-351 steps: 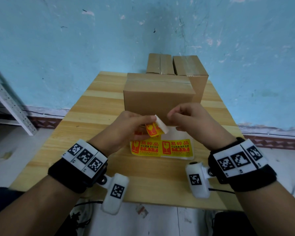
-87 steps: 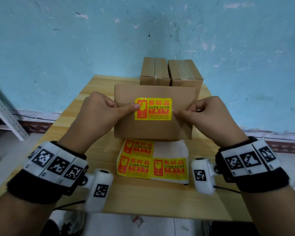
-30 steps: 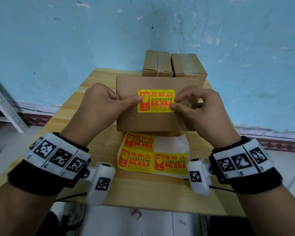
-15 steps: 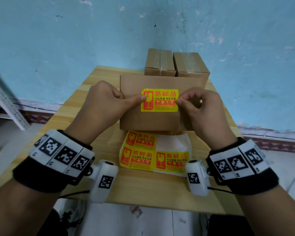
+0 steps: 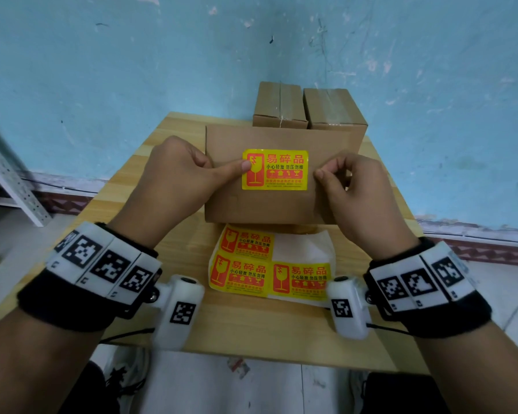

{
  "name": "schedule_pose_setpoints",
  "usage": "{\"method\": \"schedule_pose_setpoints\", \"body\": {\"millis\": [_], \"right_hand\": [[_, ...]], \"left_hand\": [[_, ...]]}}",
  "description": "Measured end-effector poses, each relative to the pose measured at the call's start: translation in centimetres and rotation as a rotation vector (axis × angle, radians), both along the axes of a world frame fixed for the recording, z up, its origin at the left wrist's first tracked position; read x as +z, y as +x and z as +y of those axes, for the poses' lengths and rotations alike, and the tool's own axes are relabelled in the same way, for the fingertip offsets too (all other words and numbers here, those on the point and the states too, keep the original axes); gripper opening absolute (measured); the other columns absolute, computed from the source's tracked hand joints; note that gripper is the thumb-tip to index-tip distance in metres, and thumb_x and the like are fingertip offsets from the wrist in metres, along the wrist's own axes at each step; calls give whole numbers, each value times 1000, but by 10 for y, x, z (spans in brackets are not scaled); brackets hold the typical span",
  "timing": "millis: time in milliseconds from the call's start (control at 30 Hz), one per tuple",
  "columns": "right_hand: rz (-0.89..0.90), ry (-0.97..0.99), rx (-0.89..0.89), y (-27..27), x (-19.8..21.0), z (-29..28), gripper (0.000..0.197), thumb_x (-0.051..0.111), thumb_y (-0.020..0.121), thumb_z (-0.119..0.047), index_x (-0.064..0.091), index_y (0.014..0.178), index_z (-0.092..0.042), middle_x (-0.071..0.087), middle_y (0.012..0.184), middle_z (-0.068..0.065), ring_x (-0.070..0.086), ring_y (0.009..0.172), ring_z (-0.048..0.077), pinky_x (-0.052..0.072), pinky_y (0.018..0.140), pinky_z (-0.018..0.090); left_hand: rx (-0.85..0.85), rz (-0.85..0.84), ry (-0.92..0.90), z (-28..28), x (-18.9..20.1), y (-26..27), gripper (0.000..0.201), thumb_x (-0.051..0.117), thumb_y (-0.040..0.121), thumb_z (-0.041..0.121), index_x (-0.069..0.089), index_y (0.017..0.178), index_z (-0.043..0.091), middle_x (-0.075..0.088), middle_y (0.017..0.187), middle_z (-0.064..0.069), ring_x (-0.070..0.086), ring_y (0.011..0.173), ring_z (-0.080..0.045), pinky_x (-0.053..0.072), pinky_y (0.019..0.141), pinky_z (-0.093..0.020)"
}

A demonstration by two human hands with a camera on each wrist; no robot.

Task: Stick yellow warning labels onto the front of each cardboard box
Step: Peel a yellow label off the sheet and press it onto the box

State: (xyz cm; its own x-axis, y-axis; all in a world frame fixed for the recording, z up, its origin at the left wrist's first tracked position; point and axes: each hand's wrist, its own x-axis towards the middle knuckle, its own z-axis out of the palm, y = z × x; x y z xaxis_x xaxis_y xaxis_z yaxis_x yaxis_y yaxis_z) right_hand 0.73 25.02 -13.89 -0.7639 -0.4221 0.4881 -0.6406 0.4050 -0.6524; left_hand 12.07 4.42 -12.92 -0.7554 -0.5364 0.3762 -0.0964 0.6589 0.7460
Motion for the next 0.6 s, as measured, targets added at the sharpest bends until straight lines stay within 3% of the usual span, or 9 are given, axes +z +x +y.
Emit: {"method": "schedule_pose_setpoints", "body": {"millis": [67, 133, 200, 333, 433, 600], "right_hand": [[-8, -11, -12, 0, -1, 0, 32, 60, 94, -16, 53, 66, -30, 58, 71, -15, 53, 63, -5, 40, 61, 17], [-36, -48, -19, -2, -1, 1, 30, 61, 94, -17, 54, 67, -30, 60, 71, -13, 53, 63, 0, 44, 64, 26], [-70, -93, -22, -2, 0, 1, 28, 63, 93, -18, 58, 68, -29, 62, 71, -9, 52, 61, 2, 46, 65, 28], [-125, -165, -4, 0, 2, 2, 28, 65, 93, -16, 65, 68, -27, 66, 71, -6, 53, 55, -5, 47, 60, 18], [-156, -191, 3, 0, 3, 1, 26, 63, 95, -14, 67, 71, -23, 64, 68, -11, 54, 53, -9, 42, 55, 10], [-210, -217, 11, 1, 6, 3, 24, 57, 97, -10, 72, 78, -12, 65, 72, -9, 53, 56, -10, 39, 58, 9]], "left_hand": [[8, -1, 0, 0, 0, 0, 70, 80, 72, 54, 44, 40, 2, 34, 42, -9, 40, 47, -22, 40, 55, -33], [10, 1, 2, -1, 0, 0, 70, 80, 72, 53, 42, 39, 5, 33, 42, -8, 40, 47, -22, 40, 55, -33], [8, 4, 2, -1, -1, 0, 70, 80, 72, 54, 41, 38, 7, 32, 41, -6, 40, 47, -22, 42, 55, -36], [13, 4, -1, -2, -1, 0, 69, 79, 72, 54, 40, 36, 10, 34, 39, -4, 42, 46, -20, 47, 56, -42], [11, 15, -3, -3, -2, -1, 69, 79, 72, 54, 40, 35, 11, 36, 38, -4, 41, 44, -17, 42, 55, -35], [10, 14, -2, -2, -2, -1, 68, 78, 73, 55, 44, 37, 9, 38, 40, -6, 44, 46, -19, 47, 57, -40]]}}
